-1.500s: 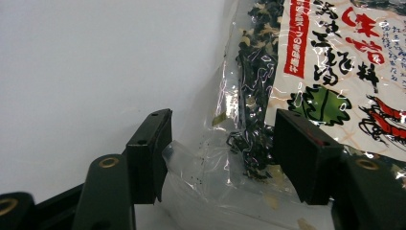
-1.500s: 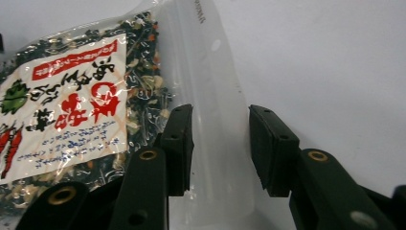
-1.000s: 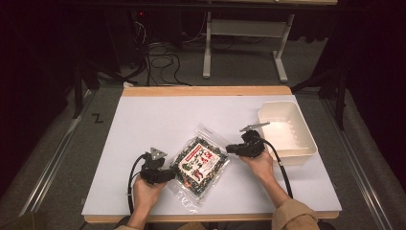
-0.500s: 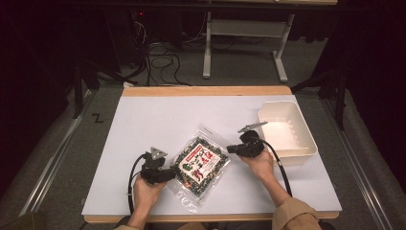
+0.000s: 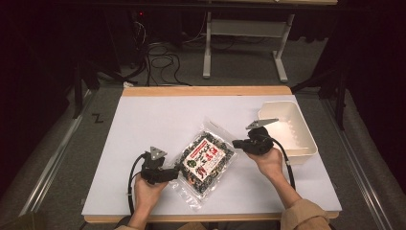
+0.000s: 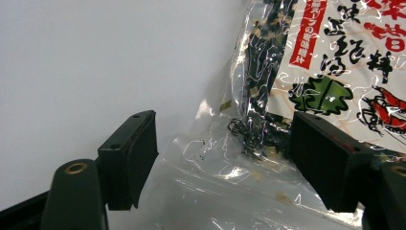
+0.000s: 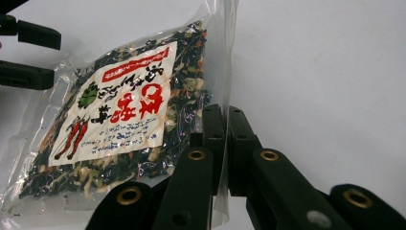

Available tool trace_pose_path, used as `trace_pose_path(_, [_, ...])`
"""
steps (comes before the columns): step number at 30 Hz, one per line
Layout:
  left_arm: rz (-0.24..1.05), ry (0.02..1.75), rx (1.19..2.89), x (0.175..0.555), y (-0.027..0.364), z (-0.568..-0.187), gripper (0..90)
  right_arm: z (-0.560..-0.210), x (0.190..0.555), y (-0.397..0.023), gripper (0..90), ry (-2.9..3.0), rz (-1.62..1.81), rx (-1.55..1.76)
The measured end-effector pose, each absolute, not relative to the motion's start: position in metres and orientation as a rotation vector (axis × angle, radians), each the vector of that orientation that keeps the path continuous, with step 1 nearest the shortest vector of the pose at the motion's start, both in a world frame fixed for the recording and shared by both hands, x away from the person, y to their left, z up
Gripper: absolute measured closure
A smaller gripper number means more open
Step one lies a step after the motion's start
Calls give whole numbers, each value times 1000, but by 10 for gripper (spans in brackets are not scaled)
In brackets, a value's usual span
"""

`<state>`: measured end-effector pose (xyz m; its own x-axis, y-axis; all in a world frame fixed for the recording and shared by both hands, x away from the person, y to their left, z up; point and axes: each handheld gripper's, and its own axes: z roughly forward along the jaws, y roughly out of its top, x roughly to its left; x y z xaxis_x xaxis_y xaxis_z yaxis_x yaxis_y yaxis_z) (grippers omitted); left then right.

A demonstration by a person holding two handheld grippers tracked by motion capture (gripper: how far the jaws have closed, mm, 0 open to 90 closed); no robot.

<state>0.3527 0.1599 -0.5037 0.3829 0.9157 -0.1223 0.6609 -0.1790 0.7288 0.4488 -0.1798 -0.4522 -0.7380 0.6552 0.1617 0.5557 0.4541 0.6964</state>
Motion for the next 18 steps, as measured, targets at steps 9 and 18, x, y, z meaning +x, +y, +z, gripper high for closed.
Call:
trace_pose_path(9, [471, 1361, 1945, 349, 161, -504, 226, -428, 449, -170, 900, 2557, 1102, 999])
trace_pose_path(18, [504, 1376, 1917, 347, 164, -502, 195, -401, 446, -166, 900, 2523, 1124, 934])
